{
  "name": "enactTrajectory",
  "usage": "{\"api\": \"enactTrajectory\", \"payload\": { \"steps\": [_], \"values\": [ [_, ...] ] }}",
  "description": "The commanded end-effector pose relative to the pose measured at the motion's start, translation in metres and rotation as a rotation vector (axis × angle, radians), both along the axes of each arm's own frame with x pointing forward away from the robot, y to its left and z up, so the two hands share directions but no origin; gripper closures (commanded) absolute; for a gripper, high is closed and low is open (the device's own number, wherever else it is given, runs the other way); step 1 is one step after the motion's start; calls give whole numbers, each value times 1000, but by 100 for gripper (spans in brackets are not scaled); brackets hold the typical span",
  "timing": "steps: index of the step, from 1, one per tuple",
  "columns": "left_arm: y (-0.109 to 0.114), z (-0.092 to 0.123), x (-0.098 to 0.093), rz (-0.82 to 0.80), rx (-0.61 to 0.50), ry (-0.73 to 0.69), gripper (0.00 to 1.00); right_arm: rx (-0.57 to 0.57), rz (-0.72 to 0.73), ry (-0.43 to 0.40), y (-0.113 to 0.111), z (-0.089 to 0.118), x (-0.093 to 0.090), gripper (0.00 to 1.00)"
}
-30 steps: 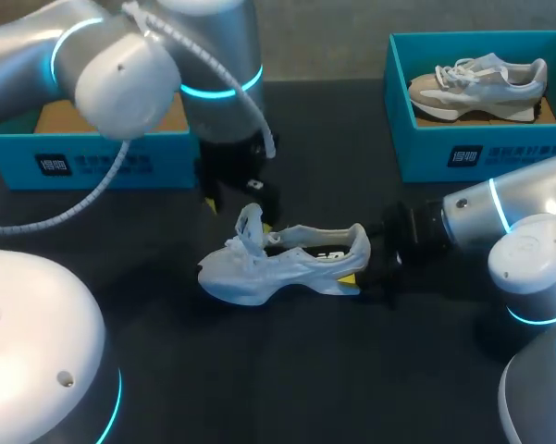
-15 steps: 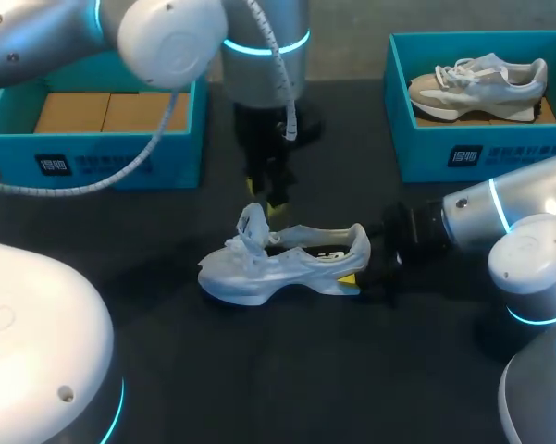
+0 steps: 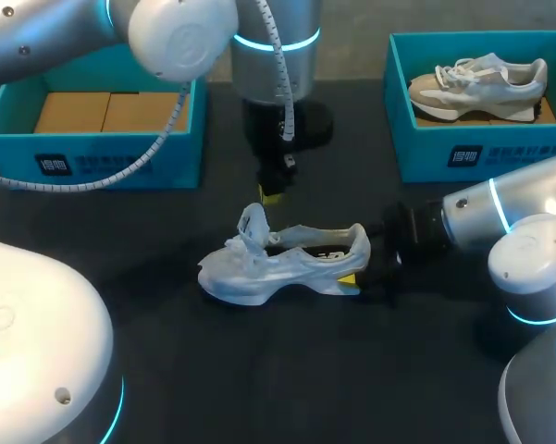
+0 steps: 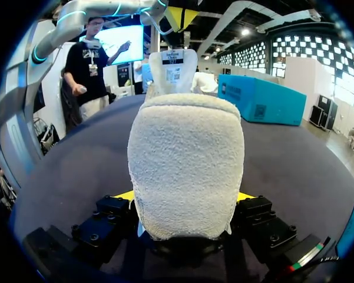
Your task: Take the shoe out of the shoebox, open the shoe tongue, remove and reinsert the insole, then place the shoe into the shoebox
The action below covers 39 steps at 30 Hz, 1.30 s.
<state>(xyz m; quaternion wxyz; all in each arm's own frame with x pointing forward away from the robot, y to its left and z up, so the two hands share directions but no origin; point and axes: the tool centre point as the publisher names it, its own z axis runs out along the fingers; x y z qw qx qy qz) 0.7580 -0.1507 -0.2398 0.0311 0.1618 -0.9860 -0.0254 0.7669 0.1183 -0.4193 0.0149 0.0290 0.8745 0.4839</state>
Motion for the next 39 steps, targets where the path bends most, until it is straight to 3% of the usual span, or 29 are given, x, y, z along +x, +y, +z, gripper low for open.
{"api": "enactTrajectory", "payload": {
  "steps": [1, 7, 15, 24, 33, 39],
  "values": [
    [1, 0, 0, -1, -1, 0, 100, -7, -1, 2, 1, -3, 2, 100],
    [-5, -8, -2, -63, 16, 0, 100, -7, -1, 2, 1, -3, 2, 100],
    [-18, -29, 0, -160, -55, 26, 100, -7, -1, 2, 1, -3, 2, 100],
    [-51, -64, -3, -306, -95, 61, 100, -7, -1, 2, 1, -3, 2, 100],
    [-70, -91, -3, -318, -76, 30, 100, -7, -1, 2, 1, -3, 2, 100],
    [-70, -91, -3, -318, -76, 30, 100, -7, -1, 2, 1, -3, 2, 100]
  ]
}}
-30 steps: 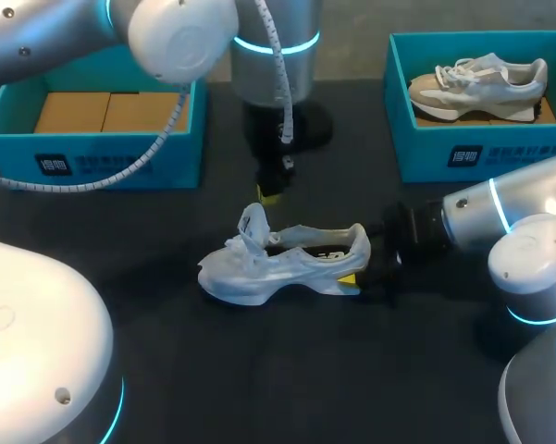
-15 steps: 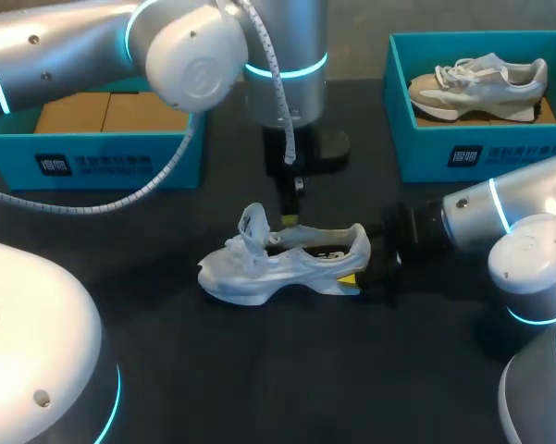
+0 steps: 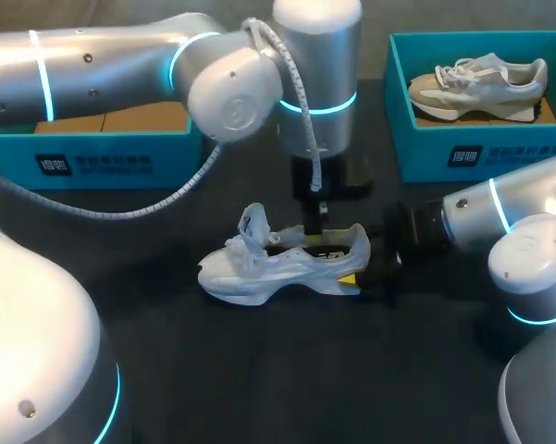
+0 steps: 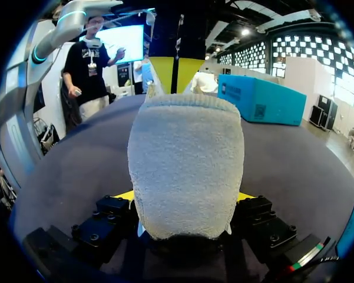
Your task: Take the shoe out of the shoebox, open the shoe tongue, remove and reinsert the insole, then place the shoe into the shoebox
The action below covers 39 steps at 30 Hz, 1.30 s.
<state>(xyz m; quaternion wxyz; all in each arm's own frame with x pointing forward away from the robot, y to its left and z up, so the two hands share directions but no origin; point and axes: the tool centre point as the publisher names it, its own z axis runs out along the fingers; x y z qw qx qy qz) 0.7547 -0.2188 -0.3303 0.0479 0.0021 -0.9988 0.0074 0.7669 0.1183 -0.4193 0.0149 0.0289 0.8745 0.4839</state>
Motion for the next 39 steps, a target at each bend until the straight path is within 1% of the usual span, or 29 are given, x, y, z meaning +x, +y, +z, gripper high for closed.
{"api": "enactTrajectory", "payload": {
  "steps": [1, 10, 12, 16, 17, 19, 25, 32, 39],
  "values": [
    [-2, 0, 1, -1, 5, 0, 100, -7, -1, 2, 1, -3, 2, 100],
    [-2, 0, 1, -1, 5, 0, 100, -7, -1, 2, 1, -3, 2, 100],
    [-3, -4, 2, -14, -31, 5, 100, -7, -1, 2, 1, -3, 2, 100],
    [-4, -13, 4, -15, -27, 7, 100, -7, -1, 2, 1, -3, 2, 100],
    [-5, -14, 5, -30, -50, 16, 100, -7, -1, 2, 1, -3, 2, 100],
    [-7, -18, 5, -35, -51, 2, 100, -7, -1, 2, 1, -3, 2, 100],
    [-14, -30, 4, -84, -70, 18, 100, -7, -1, 2, 1, -3, 2, 100],
    [-17, -44, -4, -110, -71, 52, 100, -7, -1, 2, 1, -3, 2, 100],
    [-11, -51, -12, -108, -87, 54, 100, -7, -1, 2, 1, -3, 2, 100]
  ]
}}
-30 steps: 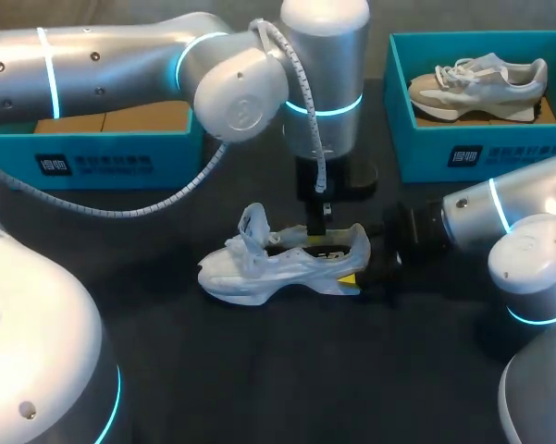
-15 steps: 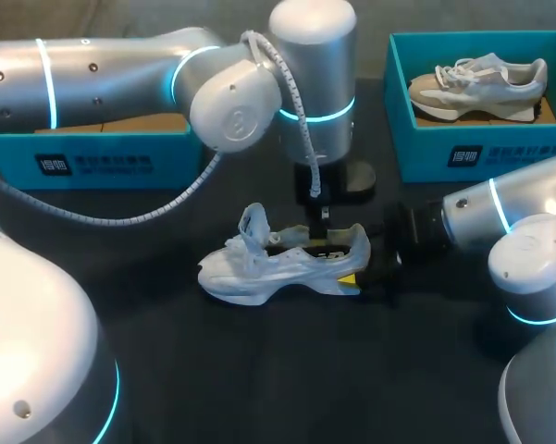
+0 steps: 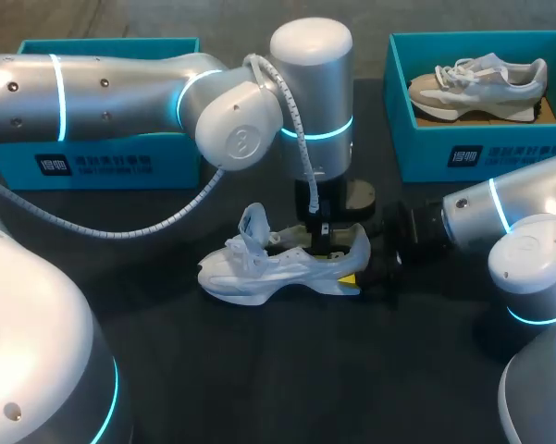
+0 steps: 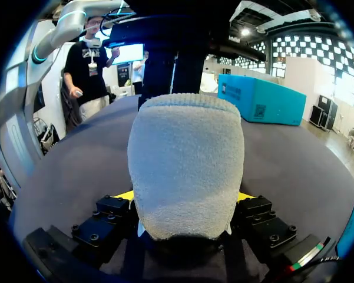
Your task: Take the shoe out of the shoebox, open the shoe tongue, remove and reinsert the insole, then place the shoe into the shoebox
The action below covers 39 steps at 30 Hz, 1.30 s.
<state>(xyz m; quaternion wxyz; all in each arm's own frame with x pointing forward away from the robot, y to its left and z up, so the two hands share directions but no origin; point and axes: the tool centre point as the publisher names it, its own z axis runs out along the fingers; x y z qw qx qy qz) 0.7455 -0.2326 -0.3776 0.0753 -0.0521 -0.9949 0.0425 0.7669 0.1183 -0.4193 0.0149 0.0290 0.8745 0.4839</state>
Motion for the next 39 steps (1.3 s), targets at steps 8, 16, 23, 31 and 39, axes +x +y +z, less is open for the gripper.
{"api": "enactTrajectory", "payload": {
  "steps": [8, 16, 23, 31, 39],
  "values": [
    [6, -8, -12, -13, -28, 5, 100, -7, -1, 2, 1, -3, 2, 100],
    [8, -15, -13, -4, -28, 7, 61, -7, -1, 2, 1, -3, 2, 100],
    [9, -18, -12, -11, -16, -35, 64, -7, -1, 2, 1, -3, 2, 100],
    [8, -29, -9, -10, -11, -112, 69, -7, -1, 2, 1, -3, 2, 100],
    [9, -40, -4, -7, 1, -187, 73, -7, -1, 2, 1, -3, 2, 100]
  ]
}}
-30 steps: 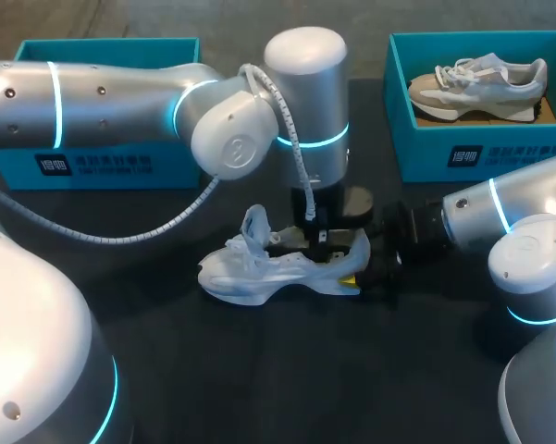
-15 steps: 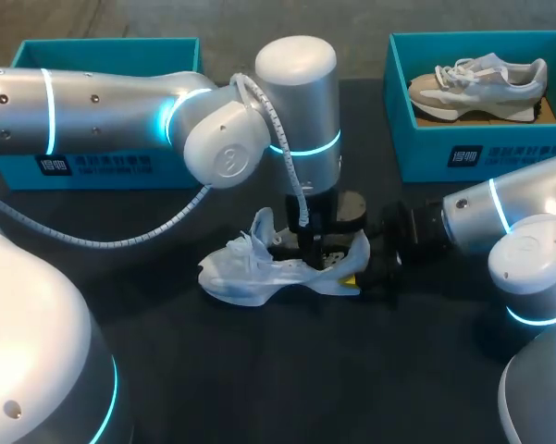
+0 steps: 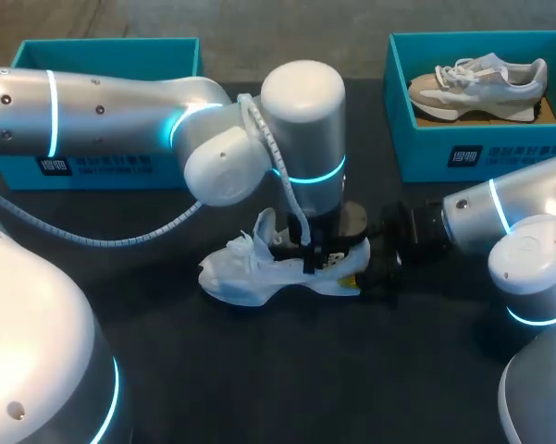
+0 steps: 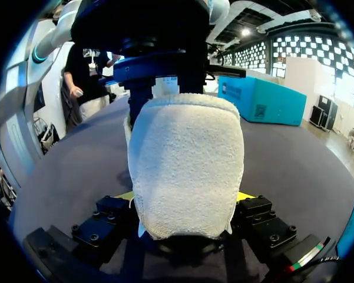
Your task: Take the shoe out of the shoebox, open the shoe tongue, remove and reinsert the insole, then place the shoe into the shoebox
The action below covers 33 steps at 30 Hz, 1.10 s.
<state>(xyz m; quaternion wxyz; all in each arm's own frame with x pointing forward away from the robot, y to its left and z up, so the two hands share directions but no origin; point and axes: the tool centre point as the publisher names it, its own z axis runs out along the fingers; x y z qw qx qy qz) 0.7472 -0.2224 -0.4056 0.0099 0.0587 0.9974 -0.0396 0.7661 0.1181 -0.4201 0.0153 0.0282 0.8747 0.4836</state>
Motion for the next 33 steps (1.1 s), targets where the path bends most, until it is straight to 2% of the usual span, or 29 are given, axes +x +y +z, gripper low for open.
{"api": "enactTrajectory", "payload": {
  "steps": [1, 2, 3, 4, 14, 22, 33],
  "values": [
    [-1, -13, -5, -4, 8, -24, 75, -6, -2, 3, 1, -2, 3, 100],
    [0, -14, -5, -2, 21, -20, 83, -6, -2, 3, 1, -2, 3, 100],
    [0, -15, -4, -2, 18, -24, 97, -6, -2, 3, 1, -2, 3, 100],
    [0, -16, -3, -1, 17, -28, 100, -6, -2, 3, 1, -2, 3, 100],
    [11, -5, 3, 15, 16, -39, 100, -6, -2, 3, 1, -2, 3, 100],
    [26, 15, 5, 40, -55, -3, 100, -6, -2, 3, 1, -2, 3, 100],
    [34, 32, 2, 25, -128, 63, 100, -6, -2, 3, 1, -2, 3, 100]
  ]
}}
